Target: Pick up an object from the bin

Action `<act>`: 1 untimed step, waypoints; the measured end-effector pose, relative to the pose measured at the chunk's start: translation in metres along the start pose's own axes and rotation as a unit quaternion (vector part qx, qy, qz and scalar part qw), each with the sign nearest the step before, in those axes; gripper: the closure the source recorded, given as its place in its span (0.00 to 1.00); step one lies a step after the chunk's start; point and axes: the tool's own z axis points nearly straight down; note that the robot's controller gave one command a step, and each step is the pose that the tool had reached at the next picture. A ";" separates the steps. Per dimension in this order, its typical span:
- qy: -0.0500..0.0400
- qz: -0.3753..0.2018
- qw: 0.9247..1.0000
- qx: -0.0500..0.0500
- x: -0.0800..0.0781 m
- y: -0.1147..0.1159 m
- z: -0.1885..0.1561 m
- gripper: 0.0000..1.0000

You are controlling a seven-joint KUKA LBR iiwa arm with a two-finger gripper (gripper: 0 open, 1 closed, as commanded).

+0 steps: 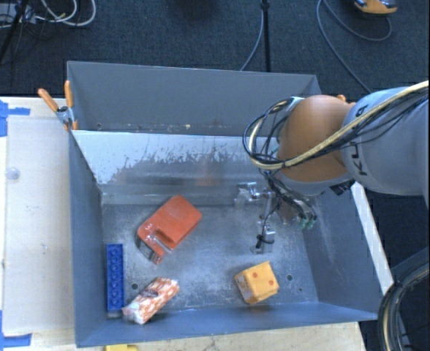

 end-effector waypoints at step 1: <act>-0.003 -0.035 0.999 -0.001 -0.007 0.032 0.001 0.00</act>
Offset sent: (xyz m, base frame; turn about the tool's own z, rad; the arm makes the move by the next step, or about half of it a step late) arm -0.0696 0.0840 0.1335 -0.2566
